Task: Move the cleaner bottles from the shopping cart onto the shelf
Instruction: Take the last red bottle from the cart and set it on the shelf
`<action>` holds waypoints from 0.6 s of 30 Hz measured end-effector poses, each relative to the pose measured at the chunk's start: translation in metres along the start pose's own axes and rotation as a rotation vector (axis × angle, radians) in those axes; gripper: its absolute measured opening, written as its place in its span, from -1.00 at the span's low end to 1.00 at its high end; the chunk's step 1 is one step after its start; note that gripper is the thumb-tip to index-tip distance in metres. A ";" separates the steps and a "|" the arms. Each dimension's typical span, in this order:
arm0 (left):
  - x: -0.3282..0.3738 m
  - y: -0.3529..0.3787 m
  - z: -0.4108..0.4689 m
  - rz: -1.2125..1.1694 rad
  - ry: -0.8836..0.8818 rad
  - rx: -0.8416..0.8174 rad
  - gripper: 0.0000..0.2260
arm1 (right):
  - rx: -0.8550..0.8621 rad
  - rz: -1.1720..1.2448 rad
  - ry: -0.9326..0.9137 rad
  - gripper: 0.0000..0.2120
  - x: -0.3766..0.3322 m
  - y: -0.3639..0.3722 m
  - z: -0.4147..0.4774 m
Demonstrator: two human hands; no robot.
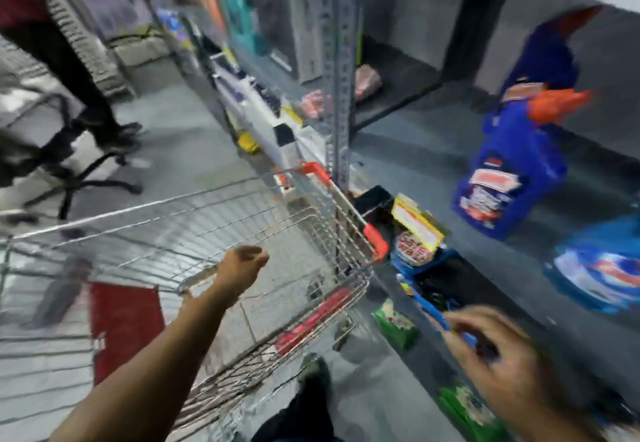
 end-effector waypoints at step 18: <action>-0.193 0.121 0.024 0.169 -0.269 -0.768 -0.50 | -1.328 -0.699 0.891 -0.74 0.221 0.341 0.143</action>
Point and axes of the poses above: each hand's wrist, its own z-axis towards the middle knuckle, its own y-axis out of the palm, x = y × z, the point moved 5 cm from there along z, towards the middle knuckle, and after that the axes turned 14 degrees about z, right-handed, at the moved point
